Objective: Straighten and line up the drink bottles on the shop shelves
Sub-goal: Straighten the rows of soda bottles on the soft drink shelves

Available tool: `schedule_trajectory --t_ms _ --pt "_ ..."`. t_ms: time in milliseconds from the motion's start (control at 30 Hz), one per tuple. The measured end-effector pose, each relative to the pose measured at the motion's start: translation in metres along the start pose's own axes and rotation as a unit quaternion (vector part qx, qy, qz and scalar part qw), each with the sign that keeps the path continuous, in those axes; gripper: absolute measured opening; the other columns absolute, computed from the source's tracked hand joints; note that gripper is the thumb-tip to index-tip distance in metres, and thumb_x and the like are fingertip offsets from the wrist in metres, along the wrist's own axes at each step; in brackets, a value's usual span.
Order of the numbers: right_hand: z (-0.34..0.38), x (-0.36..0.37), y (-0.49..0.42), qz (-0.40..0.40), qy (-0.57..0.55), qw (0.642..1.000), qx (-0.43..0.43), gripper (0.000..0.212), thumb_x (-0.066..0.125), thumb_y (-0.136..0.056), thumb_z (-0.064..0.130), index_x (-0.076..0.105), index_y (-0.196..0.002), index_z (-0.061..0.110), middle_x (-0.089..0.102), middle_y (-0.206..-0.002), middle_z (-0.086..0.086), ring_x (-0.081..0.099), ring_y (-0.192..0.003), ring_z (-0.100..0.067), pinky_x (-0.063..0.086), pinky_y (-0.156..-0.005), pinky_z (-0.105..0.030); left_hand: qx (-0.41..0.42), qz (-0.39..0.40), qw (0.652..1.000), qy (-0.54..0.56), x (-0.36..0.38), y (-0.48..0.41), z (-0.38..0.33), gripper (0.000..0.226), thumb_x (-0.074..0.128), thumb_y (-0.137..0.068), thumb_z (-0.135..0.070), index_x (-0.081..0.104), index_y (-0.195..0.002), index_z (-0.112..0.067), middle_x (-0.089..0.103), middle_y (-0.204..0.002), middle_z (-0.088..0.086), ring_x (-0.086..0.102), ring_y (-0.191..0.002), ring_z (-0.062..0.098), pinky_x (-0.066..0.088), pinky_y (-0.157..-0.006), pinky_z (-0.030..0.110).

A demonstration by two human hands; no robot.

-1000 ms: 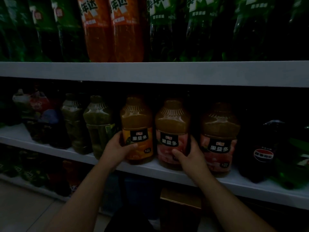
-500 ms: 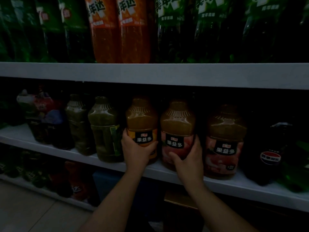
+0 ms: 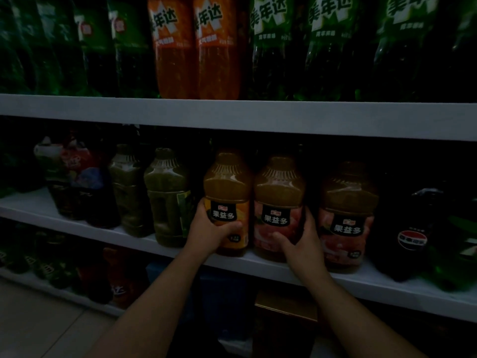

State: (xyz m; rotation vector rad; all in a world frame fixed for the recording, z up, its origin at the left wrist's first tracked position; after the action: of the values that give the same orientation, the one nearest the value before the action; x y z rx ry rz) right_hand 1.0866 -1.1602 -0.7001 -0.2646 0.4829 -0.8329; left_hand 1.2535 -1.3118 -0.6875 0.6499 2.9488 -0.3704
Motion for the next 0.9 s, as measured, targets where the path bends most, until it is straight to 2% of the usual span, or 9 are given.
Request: schedule_trajectory --t_ms 67,300,467,600,667,700,767,833,900 --pt "0.002 0.000 0.001 0.009 0.000 1.000 -0.001 0.089 0.072 -0.081 0.027 0.014 -0.148 0.030 0.036 -0.147 0.003 0.036 -0.131 -0.009 0.033 -0.103 -0.029 0.006 0.007 1.000 0.009 0.001 0.003 -0.001 0.100 0.090 -0.051 -0.037 0.033 -0.133 -0.039 0.054 -0.114 -0.022 0.051 -0.102 -0.004 0.044 -0.088 0.034" --pt "0.003 0.004 0.004 -0.008 0.056 0.998 -0.025 0.086 0.064 -0.087 0.031 0.008 -0.151 0.027 0.029 -0.151 0.002 0.028 -0.137 -0.011 0.029 -0.111 -0.033 0.016 -0.004 1.000 0.012 0.003 0.000 0.002 0.102 0.089 -0.052 -0.039 0.031 -0.135 -0.041 0.054 -0.122 -0.015 0.052 -0.112 0.006 0.046 -0.092 0.037" --pt "0.007 0.010 0.024 -0.038 0.089 0.995 -0.020 0.080 0.060 -0.089 0.032 0.008 -0.150 0.027 0.022 -0.154 0.002 0.023 -0.136 -0.008 0.024 -0.108 -0.026 0.002 0.000 1.000 0.007 0.005 0.001 0.000 0.107 0.088 -0.057 -0.036 0.024 -0.142 -0.039 0.049 -0.133 -0.007 0.047 -0.122 0.014 0.042 -0.099 0.040" --pt "0.012 0.017 0.050 -0.082 0.101 0.988 -0.089 0.069 0.062 -0.088 0.014 0.024 -0.143 0.031 0.023 -0.149 0.005 0.020 -0.131 0.001 0.026 -0.103 -0.027 0.009 0.000 1.000 0.004 0.004 0.009 -0.003 0.103 0.087 -0.061 -0.037 0.024 -0.144 -0.036 0.049 -0.134 -0.008 0.048 -0.123 0.012 0.043 -0.101 0.040" --pt "0.018 0.021 0.058 -0.089 0.100 0.978 -0.158 0.059 0.061 -0.083 0.009 0.040 -0.136 0.025 0.033 -0.142 0.004 0.029 -0.130 -0.005 0.030 -0.101 -0.032 0.019 0.000 0.999 -0.031 -0.002 0.014 -0.003 0.079 0.083 -0.065 -0.041 0.039 -0.131 -0.049 0.056 -0.123 -0.020 0.054 -0.113 0.000 0.048 -0.091 0.026" --pt "0.022 0.025 0.059 -0.081 0.093 0.976 -0.180 0.054 0.060 -0.081 0.011 0.045 -0.131 0.024 0.037 -0.138 0.004 0.033 -0.128 -0.006 0.032 -0.100 -0.033 0.027 -0.020 0.998 -0.053 -0.009 0.017 -0.004 0.060 0.080 -0.070 -0.042 0.047 -0.118 -0.056 0.060 -0.113 -0.025 0.057 -0.105 -0.005 0.049 -0.082 0.016" --pt "0.029 0.033 0.060 -0.051 0.071 0.975 -0.204 0.042 0.057 -0.080 0.015 0.053 -0.121 0.023 0.043 -0.131 0.007 0.038 -0.123 -0.006 0.035 -0.097 -0.032 0.061 -0.154 0.979 -0.122 -0.028 0.024 -0.005 0.030 0.070 -0.080 -0.036 0.057 -0.105 -0.047 0.064 -0.100 -0.020 0.062 -0.093 -0.001 0.045 -0.068 0.010" --pt "0.032 0.045 0.056 -0.024 0.064 0.973 -0.222 0.033 0.055 -0.080 0.016 0.060 -0.113 0.016 0.046 -0.126 0.008 0.040 -0.119 -0.004 0.035 -0.097 -0.027 0.093 -0.314 0.919 -0.219 -0.044 0.027 -0.003 0.035 0.068 -0.081 -0.032 0.057 -0.114 -0.024 0.055 -0.105 -0.006 0.058 -0.095 0.014 0.041 -0.068 0.019" --pt "0.036 0.061 0.054 -0.003 0.059 0.971 -0.230 0.030 0.052 -0.083 0.018 0.062 -0.110 0.010 0.048 -0.124 0.006 0.041 -0.117 -0.004 0.033 -0.098 -0.022 0.067 -0.364 0.893 -0.257 -0.049 0.024 -0.002 0.064 0.074 -0.075 -0.036 0.044 -0.128 -0.016 0.044 -0.121 0.005 0.046 -0.109 0.021 0.040 -0.080 0.029"
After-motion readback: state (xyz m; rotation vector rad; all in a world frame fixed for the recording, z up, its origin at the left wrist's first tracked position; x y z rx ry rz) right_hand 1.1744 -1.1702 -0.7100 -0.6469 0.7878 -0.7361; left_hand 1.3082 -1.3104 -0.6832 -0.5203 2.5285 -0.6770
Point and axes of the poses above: each hand's wrist, its own y-axis away from the middle knuckle, its own x-axis out of the palm, z = x × y, the point moved 1 cm from there along -y, towards the middle knuckle
